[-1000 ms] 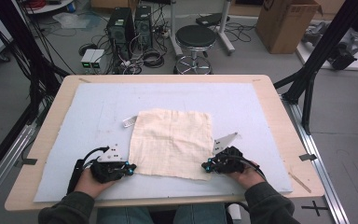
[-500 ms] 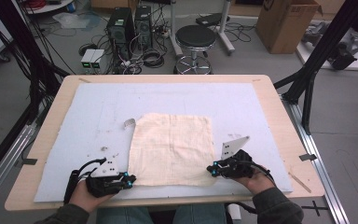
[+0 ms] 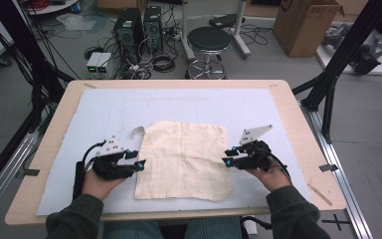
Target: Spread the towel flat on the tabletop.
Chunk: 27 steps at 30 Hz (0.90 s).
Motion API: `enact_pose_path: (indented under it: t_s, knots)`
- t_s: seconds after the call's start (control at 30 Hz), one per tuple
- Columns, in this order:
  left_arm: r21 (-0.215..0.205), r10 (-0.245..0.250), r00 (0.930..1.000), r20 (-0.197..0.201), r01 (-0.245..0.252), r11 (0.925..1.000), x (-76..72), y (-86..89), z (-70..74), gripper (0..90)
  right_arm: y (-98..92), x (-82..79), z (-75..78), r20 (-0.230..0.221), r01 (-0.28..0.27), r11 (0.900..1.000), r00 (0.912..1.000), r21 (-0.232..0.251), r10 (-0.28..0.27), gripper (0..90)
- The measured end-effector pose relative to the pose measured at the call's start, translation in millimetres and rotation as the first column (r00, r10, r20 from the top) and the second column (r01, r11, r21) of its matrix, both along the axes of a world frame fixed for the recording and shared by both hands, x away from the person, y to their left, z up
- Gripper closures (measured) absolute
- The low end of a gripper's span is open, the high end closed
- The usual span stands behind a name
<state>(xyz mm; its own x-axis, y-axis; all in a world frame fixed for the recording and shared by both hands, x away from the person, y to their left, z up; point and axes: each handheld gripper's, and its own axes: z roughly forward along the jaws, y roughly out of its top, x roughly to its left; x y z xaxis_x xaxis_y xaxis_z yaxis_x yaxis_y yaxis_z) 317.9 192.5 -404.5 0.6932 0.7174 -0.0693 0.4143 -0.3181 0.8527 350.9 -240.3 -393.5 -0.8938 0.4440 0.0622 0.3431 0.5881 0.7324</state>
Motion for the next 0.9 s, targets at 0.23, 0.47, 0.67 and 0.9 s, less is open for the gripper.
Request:
enact_pose_path:
  t_s: [0.23,0.47,0.67,0.9]
  knots:
    - [-0.037,0.128,0.9918,-0.002,-0.128,0.9911,66.5,-4.7,5.2,61.9,1.8,62.4,2.0,0.032,0.19,0.981,0.9813,-0.025,-0.19,64.2]
    - [-0.03,0.18,0.9686,-0.171,-0.188,0.9817,116.8,-15.0,-19.4,62.6,4.4,108.1,-10.3,0.0,0.3,0.953,0.9537,-0.048,-0.301,58.9]
    - [0.052,0.167,0.963,-0.211,-0.16,0.9858,121.2,-17.4,-32.9,71.3,11.4,122.6,-34.9,-0.049,0.325,0.936,0.9414,-0.131,-0.334,62.1]
    - [0.141,0.188,0.9771,0.1,-0.201,0.9694,106.1,-26.5,-10.3,67.8,23.6,119.7,-33.5,0.015,0.289,0.944,0.9569,-0.157,-0.29,86.0]
